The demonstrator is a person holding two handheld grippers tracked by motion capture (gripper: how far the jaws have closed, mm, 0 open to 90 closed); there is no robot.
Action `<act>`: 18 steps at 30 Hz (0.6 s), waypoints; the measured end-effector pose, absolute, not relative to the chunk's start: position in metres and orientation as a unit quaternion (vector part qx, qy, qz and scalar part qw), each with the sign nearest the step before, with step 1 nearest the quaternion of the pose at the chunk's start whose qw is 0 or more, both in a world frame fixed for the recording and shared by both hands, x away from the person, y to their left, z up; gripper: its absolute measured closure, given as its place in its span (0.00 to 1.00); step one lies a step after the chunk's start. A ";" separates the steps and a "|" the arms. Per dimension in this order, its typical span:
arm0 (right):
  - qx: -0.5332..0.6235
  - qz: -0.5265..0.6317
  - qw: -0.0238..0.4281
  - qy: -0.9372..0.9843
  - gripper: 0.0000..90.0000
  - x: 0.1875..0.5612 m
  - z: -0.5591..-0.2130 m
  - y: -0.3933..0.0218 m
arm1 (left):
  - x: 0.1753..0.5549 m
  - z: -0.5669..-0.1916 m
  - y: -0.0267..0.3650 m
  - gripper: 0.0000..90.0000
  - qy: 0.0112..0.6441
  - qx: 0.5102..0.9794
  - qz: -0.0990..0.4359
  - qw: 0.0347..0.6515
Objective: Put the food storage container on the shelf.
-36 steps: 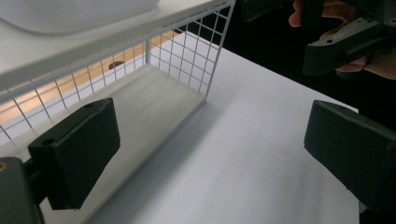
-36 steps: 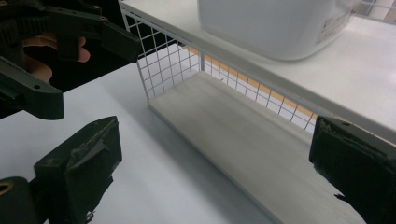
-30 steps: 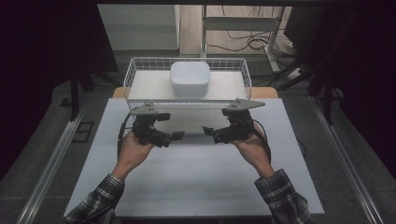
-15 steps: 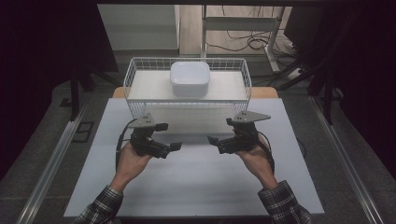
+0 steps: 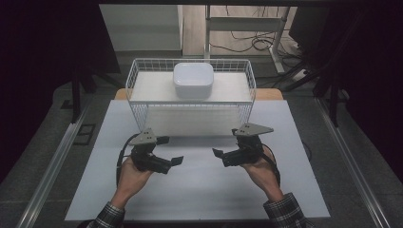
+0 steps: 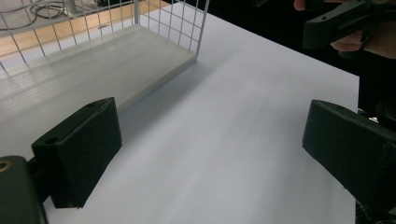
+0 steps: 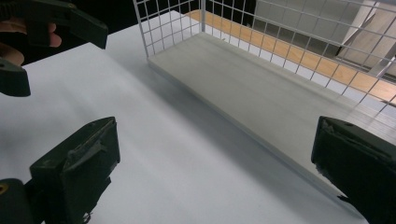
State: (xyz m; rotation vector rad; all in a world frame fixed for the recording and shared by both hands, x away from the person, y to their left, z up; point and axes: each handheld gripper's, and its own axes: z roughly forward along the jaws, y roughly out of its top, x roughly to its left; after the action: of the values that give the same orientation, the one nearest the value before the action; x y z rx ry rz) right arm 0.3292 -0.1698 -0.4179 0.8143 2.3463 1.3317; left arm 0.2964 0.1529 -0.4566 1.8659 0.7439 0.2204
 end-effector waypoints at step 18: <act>0.296 0.458 0.153 0.824 0.01 0.314 -0.443 -0.181 | 0.279 -0.485 0.150 0.06 0.320 0.792 0.091 0.512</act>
State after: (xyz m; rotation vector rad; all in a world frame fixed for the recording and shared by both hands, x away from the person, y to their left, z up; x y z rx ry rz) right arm 0.3136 -0.1808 -0.4426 0.8490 2.3627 1.3147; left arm 0.2785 0.1496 -0.4851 1.9064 0.7700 0.2188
